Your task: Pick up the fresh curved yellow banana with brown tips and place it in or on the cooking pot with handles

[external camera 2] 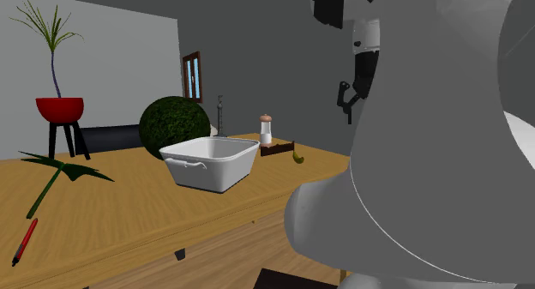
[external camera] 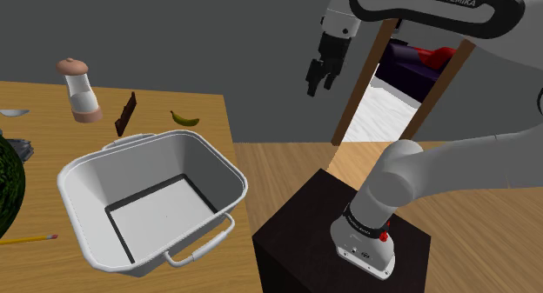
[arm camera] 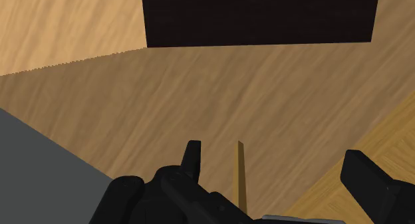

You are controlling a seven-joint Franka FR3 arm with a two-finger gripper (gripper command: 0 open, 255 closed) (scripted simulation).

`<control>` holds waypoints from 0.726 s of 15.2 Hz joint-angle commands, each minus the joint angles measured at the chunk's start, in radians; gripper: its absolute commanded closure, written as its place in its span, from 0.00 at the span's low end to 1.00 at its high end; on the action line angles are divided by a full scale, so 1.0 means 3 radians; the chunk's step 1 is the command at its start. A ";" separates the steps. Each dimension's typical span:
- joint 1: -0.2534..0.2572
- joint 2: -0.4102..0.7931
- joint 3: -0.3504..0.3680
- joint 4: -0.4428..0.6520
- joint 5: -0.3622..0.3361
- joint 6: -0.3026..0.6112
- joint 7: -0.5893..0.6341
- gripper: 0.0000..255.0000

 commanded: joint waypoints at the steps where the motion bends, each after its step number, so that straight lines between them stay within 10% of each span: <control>1: 0.0000 0.0000 0.0000 0.0000 0.0000 0.0000 0.0000 0.00; 11: 0.0234 0.1238 -0.0004 0.0452 0.0128 0.0723 -0.0358 0.00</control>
